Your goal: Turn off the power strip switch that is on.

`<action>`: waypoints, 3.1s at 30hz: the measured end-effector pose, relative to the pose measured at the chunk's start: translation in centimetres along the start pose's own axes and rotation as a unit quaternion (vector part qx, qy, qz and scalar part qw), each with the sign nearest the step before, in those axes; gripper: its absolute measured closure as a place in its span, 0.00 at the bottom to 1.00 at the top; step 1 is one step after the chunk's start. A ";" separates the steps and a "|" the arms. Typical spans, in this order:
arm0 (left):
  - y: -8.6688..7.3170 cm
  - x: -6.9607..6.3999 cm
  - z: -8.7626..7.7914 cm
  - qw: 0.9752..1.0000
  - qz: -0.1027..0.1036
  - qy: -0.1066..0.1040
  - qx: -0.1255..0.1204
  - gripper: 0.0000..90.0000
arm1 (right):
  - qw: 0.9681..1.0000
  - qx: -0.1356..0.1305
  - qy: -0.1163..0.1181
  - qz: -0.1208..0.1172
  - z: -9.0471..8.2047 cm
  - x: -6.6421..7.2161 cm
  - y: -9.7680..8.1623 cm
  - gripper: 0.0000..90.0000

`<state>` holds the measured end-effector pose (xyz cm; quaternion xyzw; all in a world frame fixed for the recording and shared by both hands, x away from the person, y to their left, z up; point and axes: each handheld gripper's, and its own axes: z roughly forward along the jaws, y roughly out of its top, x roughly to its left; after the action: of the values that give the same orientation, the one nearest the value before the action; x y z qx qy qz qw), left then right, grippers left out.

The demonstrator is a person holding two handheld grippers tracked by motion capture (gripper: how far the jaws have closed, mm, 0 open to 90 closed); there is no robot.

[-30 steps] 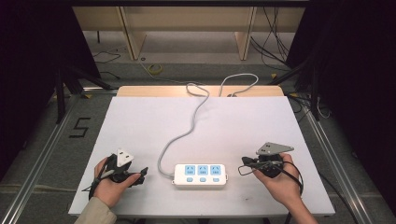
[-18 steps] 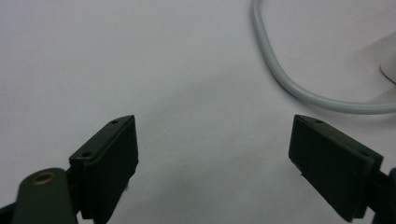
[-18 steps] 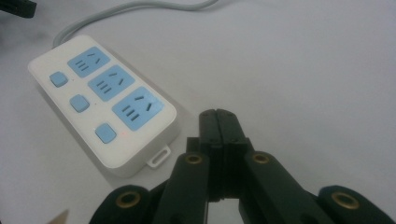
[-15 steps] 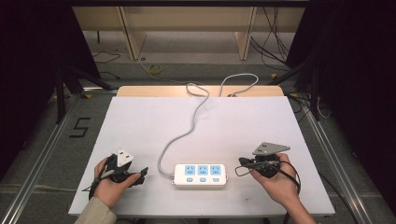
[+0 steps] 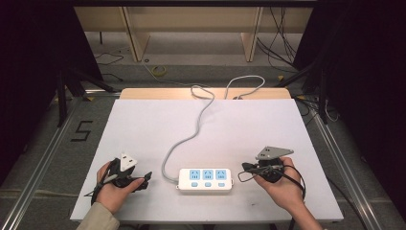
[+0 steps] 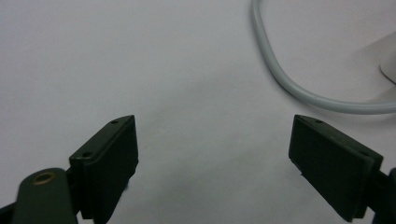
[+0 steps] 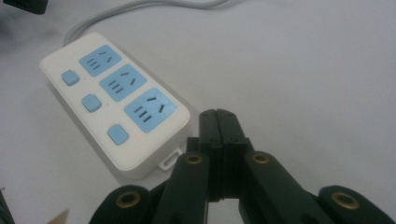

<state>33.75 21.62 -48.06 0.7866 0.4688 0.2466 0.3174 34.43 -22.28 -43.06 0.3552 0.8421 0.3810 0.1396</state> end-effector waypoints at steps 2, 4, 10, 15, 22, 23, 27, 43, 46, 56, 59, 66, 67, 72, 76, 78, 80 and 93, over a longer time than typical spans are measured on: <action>0.0 0.0 0.0 1.000 0.000 0.000 0.000 0.17 | 1.000 0.003 0.003 -0.002 0.1 0.1 0.1 1.00; 0.0 0.0 0.0 1.000 0.000 0.000 0.000 0.17 | 1.000 0.003 0.003 -0.003 0.1 0.2 0.1 1.00; 0.0 0.0 0.0 1.000 0.000 0.000 0.000 0.17 | 1.000 0.007 0.008 -0.006 0.3 0.4 0.4 1.00; 0.0 -0.1 0.0 1.000 0.001 0.000 0.000 0.17 | 1.000 0.010 0.010 -0.007 0.4 0.6 0.4 1.00; 0.0 -0.1 0.1 1.000 0.000 -0.001 -0.002 0.17 | 1.000 0.012 0.013 -0.011 0.6 0.8 0.6 1.00; 0.0 -0.1 0.1 1.000 0.000 -0.001 -0.002 0.17 | 1.000 0.013 0.013 -0.012 0.6 0.8 0.7 1.00; 0.0 -0.1 0.1 1.000 0.000 -0.001 -0.002 0.17 | 1.000 0.015 0.016 -0.014 0.8 1.0 0.7 1.00; 0.1 -0.2 0.0 1.000 0.001 -0.001 -0.001 0.17 | 0.999 0.026 0.029 -0.025 1.3 1.6 1.2 1.00; 0.1 -0.2 0.1 1.000 0.001 -0.002 -0.001 0.17 | 0.999 0.027 0.031 -0.027 1.4 1.7 1.3 1.00; 0.1 -0.2 0.1 1.000 0.002 -0.002 -0.001 0.17 | 0.998 0.037 0.040 -0.036 1.9 2.4 1.7 1.00; 0.1 -0.2 0.1 1.000 0.002 -0.002 -0.001 0.17 | 0.998 0.038 0.042 -0.039 2.0 2.5 1.8 1.00; 0.1 -0.2 0.1 1.000 0.002 -0.002 -0.002 0.17 | 0.997 0.044 0.047 -0.046 2.4 2.9 2.0 1.00; 0.1 -0.2 0.1 1.000 0.002 -0.002 -0.002 0.17 | 0.997 0.044 0.049 -0.046 2.5 2.9 2.0 1.00; 0.1 -0.3 0.1 1.000 0.003 -0.002 -0.001 0.17 | 0.996 0.049 0.051 -0.049 2.7 3.1 2.1 1.00; 0.1 -0.3 0.1 1.000 0.003 -0.003 -0.001 0.17 | 0.996 0.053 0.055 -0.052 2.9 3.3 2.1 1.00; 0.1 -0.3 0.1 1.000 0.003 -0.003 -0.001 0.17 | 0.996 0.055 0.056 -0.051 2.9 3.4 2.1 1.00; 0.1 -0.3 0.1 1.000 0.004 -0.003 -0.001 0.17 | 0.995 0.058 0.058 -0.053 3.0 3.4 2.2 1.00; 0.2 -0.4 0.1 1.000 0.004 -0.004 0.000 0.17 | 0.994 0.069 0.068 -0.058 3.4 4.0 2.4 1.00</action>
<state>33.74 21.20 -48.05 0.7892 0.4643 0.2447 0.3188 34.52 -16.51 -43.43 0.2876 0.8931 0.3367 0.0789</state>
